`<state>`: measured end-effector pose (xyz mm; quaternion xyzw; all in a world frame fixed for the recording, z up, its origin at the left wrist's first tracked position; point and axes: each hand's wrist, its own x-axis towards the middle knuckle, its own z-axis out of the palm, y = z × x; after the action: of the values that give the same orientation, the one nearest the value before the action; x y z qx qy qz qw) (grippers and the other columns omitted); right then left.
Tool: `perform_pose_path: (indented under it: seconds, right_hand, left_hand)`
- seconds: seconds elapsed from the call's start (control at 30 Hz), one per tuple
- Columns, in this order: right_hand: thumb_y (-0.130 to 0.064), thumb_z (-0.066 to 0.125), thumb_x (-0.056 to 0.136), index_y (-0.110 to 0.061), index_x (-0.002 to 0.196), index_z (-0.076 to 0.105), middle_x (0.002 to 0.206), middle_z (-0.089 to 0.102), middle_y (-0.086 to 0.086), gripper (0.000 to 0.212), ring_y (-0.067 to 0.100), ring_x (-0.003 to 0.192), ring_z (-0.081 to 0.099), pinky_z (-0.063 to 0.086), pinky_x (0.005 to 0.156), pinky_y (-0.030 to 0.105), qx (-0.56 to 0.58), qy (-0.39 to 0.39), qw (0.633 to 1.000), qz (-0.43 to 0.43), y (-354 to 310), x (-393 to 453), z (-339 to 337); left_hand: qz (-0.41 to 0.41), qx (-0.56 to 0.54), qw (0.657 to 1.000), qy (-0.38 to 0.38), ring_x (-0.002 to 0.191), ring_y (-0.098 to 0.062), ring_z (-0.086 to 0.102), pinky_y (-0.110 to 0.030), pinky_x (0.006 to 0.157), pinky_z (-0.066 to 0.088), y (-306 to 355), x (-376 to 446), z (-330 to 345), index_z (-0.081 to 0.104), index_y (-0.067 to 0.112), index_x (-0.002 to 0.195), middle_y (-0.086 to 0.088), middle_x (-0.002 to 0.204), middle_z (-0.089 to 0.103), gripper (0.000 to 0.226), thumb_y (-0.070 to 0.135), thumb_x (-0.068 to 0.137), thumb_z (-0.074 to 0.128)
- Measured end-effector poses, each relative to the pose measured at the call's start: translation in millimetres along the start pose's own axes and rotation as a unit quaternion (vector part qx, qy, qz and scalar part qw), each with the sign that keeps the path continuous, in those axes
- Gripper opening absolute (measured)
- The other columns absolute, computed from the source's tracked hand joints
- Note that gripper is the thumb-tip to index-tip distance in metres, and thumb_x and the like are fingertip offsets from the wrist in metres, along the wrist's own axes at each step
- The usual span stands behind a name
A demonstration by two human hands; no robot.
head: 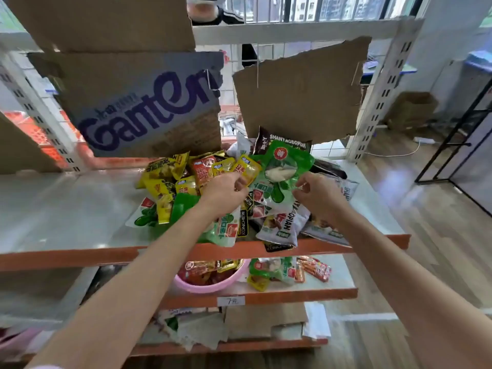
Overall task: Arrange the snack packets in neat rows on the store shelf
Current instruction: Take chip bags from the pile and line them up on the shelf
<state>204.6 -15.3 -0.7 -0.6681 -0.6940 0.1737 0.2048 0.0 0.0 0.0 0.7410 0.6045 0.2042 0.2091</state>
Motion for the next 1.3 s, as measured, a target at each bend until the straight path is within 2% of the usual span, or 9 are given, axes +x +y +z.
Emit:
perform_pose_path:
  seconds: [0.13,0.33,0.57,0.73,0.83,0.97,1.1,1.2,1.3]
  right_hand:
    - [-0.033,0.055,0.091,-0.009,0.116,0.052,0.108,0.056,0.008,0.035,0.018,0.088,0.048,0.035,0.069,0.029,-0.01,-0.015,0.997,0.074,15.4,15.8,4.1]
    - [-0.072,0.046,0.078,-0.015,0.059,0.043,0.083,0.049,0.008,0.061,0.021,0.067,0.05,0.032,0.051,0.028,-0.047,0.009,0.989,0.143,21.5,49.2,18.8]
    - [-0.062,0.062,0.076,-0.008,0.111,0.051,0.105,0.058,0.006,0.065,0.025,0.097,0.055,0.042,0.07,0.033,-0.052,0.045,0.987,0.142,9.2,63.0,37.7]
    - [-0.048,0.064,0.082,-0.008,0.105,0.052,0.097,0.06,0.006,0.048,0.023,0.087,0.056,0.04,0.062,0.031,0.016,0.033,0.989,0.144,18.8,71.8,30.2]
    - [-0.048,0.06,0.085,-0.011,0.086,0.053,0.081,0.057,0.004,0.038,0.018,0.072,0.053,0.04,0.056,0.029,0.03,0.012,0.993,0.11,25.8,71.3,18.9]
    - [-0.043,0.055,0.09,-0.01,0.079,0.054,0.072,0.053,0.002,0.035,0.015,0.062,0.045,0.028,0.049,0.027,0.029,0.026,0.995,0.091,43.9,57.2,-4.9]
    - [-0.035,0.059,0.088,-0.009,0.098,0.047,0.097,0.053,0.008,0.03,0.021,0.081,0.046,0.036,0.064,0.03,-0.004,0.007,0.991,0.134,83.0,39.4,-14.7]
    - [-0.043,0.066,0.081,-0.005,0.113,0.043,0.11,0.053,0.012,0.055,0.026,0.091,0.054,0.046,0.068,0.037,0.028,-0.004,0.981,0.19,108.1,30.1,-10.8]
    - [-0.05,0.066,0.079,0.001,0.115,0.038,0.102,0.055,0.015,0.069,0.026,0.083,0.057,0.049,0.058,0.034,0.116,-0.047,0.961,0.248,115.6,20.9,-4.7]
  left_hand:
    - [0.01,0.015,0.998,-0.062,0.102,-0.019,0.055,-0.035,0.087,0.048,11.8,33.1,21.7,0.057,0.012,0.117,-0.003,0.114,0.058,0.031,0.03,0.092,0.053]
    - [-0.018,0.123,0.992,-0.023,0.123,-0.034,0.038,-0.043,0.1,0.039,0.3,73.2,41.3,0.043,0.009,0.126,-0.017,0.133,0.036,0.048,0.031,0.087,0.058]
    - [0.009,0.104,0.994,-0.014,0.122,-0.03,0.035,-0.035,0.096,0.032,-25.6,76.8,35.6,0.055,0.009,0.106,-0.013,0.122,0.04,0.03,0.031,0.087,0.058]
    - [0.0,0.084,0.996,-0.025,0.123,-0.027,0.037,-0.035,0.097,0.034,-14.6,70.8,34.8,0.055,0.011,0.111,-0.01,0.127,0.039,0.037,0.039,0.088,0.057]
    - [0.033,0.031,0.999,0.025,0.098,-0.019,0.049,-0.033,0.081,0.043,5.2,59.3,41.0,0.052,0.016,0.095,-0.003,0.104,0.048,0.036,0.049,0.083,0.06]
    - [0.071,0.049,0.993,-0.081,0.072,-0.015,0.056,-0.032,0.062,0.043,43.1,37.9,59.0,0.057,0.015,0.081,0.002,0.078,0.057,0.045,0.06,0.077,0.062]
    - [0.07,0.152,0.984,-0.066,0.097,-0.022,0.054,-0.035,0.076,0.044,56.4,27.9,85.9,0.052,0.016,0.096,-0.003,0.102,0.055,0.046,0.057,0.078,0.063]
    - [0.054,0.206,0.977,-0.028,0.111,-0.024,0.042,-0.034,0.082,0.042,53.7,26.5,95.8,0.041,0.013,0.113,-0.007,0.118,0.043,0.064,0.063,0.077,0.059]
    - [-0.019,0.22,0.975,-0.027,0.121,-0.027,0.037,-0.035,0.091,0.042,45.1,20.7,100.5,0.033,0.01,0.127,-0.012,0.131,0.036,0.089,0.077,0.071,0.05]
